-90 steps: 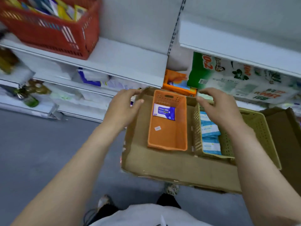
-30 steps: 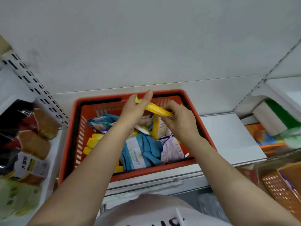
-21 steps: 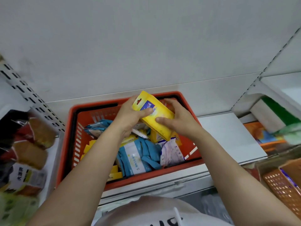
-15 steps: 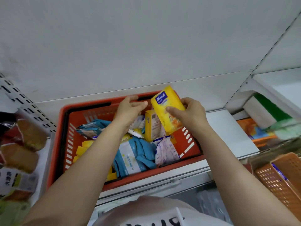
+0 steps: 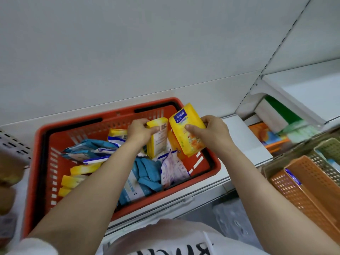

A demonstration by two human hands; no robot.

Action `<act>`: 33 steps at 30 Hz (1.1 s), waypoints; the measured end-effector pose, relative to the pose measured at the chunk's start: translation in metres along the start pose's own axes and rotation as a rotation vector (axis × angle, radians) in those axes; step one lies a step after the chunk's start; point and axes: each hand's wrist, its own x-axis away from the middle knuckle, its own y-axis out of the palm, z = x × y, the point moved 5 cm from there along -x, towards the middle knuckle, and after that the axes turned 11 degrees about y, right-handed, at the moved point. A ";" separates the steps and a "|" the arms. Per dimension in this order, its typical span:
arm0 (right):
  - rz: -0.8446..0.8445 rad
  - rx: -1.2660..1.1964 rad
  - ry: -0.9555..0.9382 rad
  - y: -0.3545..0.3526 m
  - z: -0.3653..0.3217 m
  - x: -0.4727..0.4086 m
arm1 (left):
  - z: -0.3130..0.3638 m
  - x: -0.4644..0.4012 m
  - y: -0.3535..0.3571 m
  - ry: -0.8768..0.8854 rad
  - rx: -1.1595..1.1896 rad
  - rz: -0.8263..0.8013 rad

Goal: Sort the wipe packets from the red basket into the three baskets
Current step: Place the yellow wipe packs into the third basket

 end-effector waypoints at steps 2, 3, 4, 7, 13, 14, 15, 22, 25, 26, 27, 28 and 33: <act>0.022 -0.013 0.017 0.001 -0.002 -0.002 | 0.004 0.004 -0.016 0.037 0.081 0.090; 0.030 -0.015 0.024 0.004 -0.005 -0.002 | 0.008 0.008 -0.026 0.072 0.097 0.124; 0.034 -0.018 0.028 0.007 -0.008 -0.002 | 0.011 0.011 -0.035 0.107 0.104 0.155; -0.007 -0.039 0.013 0.022 -0.022 0.002 | 0.020 0.023 -0.060 0.181 0.169 0.210; -0.211 -0.355 0.049 0.055 -0.045 0.016 | 0.024 0.056 -0.088 0.362 0.224 0.173; -0.248 -0.412 0.071 0.058 -0.047 0.018 | 0.023 0.062 -0.090 0.395 0.180 0.169; -0.279 -0.442 0.083 0.061 -0.050 0.022 | 0.021 0.069 -0.092 0.419 0.148 0.165; -0.390 -0.531 0.036 0.081 -0.055 0.048 | 0.012 0.106 -0.098 0.595 0.024 0.098; -0.408 -0.564 0.012 0.084 -0.051 0.061 | 0.012 0.119 -0.103 0.620 0.057 0.123; -0.404 -0.578 0.012 0.085 -0.051 0.066 | 0.012 0.123 -0.104 0.624 0.071 0.124; -0.404 -0.594 0.014 0.085 -0.051 0.070 | 0.012 0.127 -0.104 0.621 0.084 0.119; -0.407 -0.610 0.021 0.085 -0.050 0.075 | 0.011 0.130 -0.104 0.617 0.101 0.107; -0.436 -0.703 0.073 0.081 -0.047 0.094 | 0.014 0.142 -0.101 0.674 0.184 0.059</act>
